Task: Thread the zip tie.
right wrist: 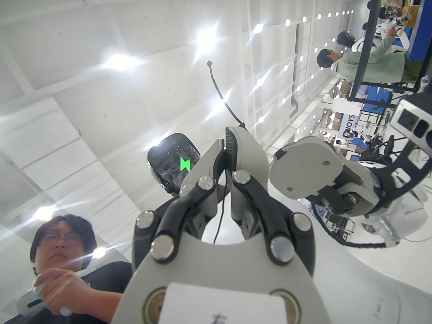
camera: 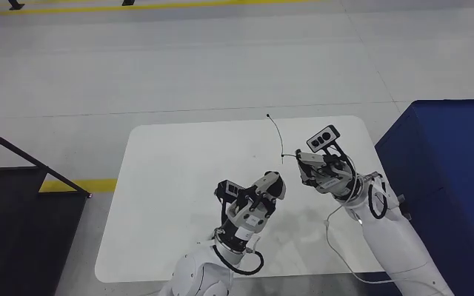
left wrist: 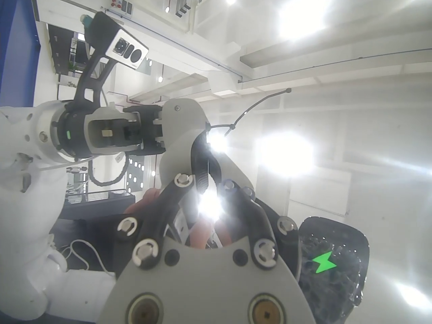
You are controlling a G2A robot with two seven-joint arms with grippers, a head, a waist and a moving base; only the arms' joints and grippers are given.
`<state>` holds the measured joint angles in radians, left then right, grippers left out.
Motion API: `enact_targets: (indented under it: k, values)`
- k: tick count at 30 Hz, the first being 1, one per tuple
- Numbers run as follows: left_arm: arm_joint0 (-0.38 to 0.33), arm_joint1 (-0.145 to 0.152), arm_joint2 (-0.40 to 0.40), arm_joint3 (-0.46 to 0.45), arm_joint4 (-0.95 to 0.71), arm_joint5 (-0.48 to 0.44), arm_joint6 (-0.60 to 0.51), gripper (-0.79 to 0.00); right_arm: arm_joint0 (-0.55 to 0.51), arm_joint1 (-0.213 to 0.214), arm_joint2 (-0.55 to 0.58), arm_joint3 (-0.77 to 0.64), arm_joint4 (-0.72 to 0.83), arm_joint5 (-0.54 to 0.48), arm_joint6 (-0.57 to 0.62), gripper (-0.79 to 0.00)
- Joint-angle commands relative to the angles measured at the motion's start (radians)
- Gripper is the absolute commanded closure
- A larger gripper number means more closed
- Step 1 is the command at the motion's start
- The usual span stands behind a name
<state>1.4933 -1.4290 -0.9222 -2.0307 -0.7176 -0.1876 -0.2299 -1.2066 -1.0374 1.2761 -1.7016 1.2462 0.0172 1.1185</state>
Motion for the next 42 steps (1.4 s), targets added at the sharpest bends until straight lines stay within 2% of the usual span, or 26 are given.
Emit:
enact_targets:
  k: [1, 3, 5, 8, 13, 16, 29, 42]
  values:
    - [-0.002, -0.001, -0.002, -0.004, -0.007, -0.008, 0.003, -0.342, -0.001, -0.002, -0.005, 0.0, -0.006, 0.002, 0.0, 0.0]
    - [-0.003, -0.004, 0.0, -0.006, -0.02, -0.014, 0.015, -0.314, -0.003, -0.005, -0.009, -0.001, -0.011, 0.004, 0.001, 0.0]
    - [-0.009, -0.006, 0.004, -0.009, -0.027, -0.01, 0.018, -0.249, -0.004, -0.007, -0.012, -0.001, -0.015, 0.006, 0.0, 0.0]
    - [-0.015, -0.007, 0.009, -0.007, -0.023, -0.004, 0.02, -0.234, -0.004, -0.009, -0.012, -0.002, -0.023, 0.011, 0.0, 0.0]
    - [-0.024, -0.012, 0.012, -0.012, -0.031, -0.007, 0.035, -0.065, -0.005, -0.013, -0.01, -0.003, -0.029, 0.016, 0.0, 0.0]
    - [-0.03, -0.014, 0.011, -0.014, -0.039, -0.01, 0.04, -0.012, -0.007, -0.016, -0.011, -0.005, -0.032, 0.018, -0.002, 0.0]
    - [-0.037, -0.019, 0.004, -0.002, -0.042, -0.002, 0.047, 0.0, -0.007, -0.027, -0.01, -0.002, -0.042, 0.023, 0.0, 0.0]
    - [-0.026, -0.014, 0.003, 0.013, 0.009, 0.044, -0.013, 0.0, 0.022, -0.035, 0.031, 0.012, -0.036, 0.032, -0.011, 0.0]
